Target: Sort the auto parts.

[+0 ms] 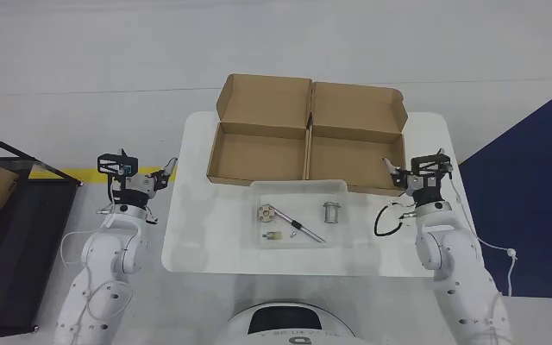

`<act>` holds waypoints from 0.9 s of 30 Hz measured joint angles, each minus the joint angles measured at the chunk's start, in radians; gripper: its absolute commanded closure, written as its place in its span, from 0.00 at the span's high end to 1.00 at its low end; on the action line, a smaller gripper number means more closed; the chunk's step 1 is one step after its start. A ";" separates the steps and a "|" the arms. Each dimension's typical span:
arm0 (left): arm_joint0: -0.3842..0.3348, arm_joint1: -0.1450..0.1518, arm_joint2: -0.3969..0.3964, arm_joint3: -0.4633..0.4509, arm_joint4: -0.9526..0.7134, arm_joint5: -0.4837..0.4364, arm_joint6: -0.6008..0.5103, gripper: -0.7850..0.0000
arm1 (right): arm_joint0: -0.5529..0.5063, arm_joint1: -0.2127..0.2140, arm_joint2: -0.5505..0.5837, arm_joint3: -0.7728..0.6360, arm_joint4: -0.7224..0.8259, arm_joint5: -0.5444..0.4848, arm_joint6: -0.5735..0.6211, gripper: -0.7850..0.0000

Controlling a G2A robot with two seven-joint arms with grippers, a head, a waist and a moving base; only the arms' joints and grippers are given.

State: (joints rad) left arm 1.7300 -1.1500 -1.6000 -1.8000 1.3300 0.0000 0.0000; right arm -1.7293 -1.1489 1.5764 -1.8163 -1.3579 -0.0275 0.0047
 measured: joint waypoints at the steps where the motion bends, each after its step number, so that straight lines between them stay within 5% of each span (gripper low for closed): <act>1: 0.000 0.000 0.000 0.000 0.000 0.000 0.000 1.00 | 0.002 0.001 -0.026 -0.012 -0.038 -0.037 0.007 1.00; 8: 0.000 0.000 0.000 0.000 0.000 0.000 0.000 1.00 | 0.053 0.007 -0.146 -0.028 -0.162 -0.298 0.054 1.00; 19: 0.000 0.000 0.000 0.000 0.000 0.000 0.000 1.00 | 0.061 0.011 -0.156 -0.016 -0.141 -0.339 0.077 1.00; 27: 0.000 0.000 0.000 0.000 0.000 0.000 0.000 1.00 | 0.265 0.049 -0.204 0.101 0.038 -0.969 0.441 1.00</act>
State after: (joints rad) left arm 1.7300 -1.1500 -1.6000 -1.8000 1.3300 0.0000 0.0000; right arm -1.4645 -1.1000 1.3725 -1.7153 -1.3201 -0.9968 0.4460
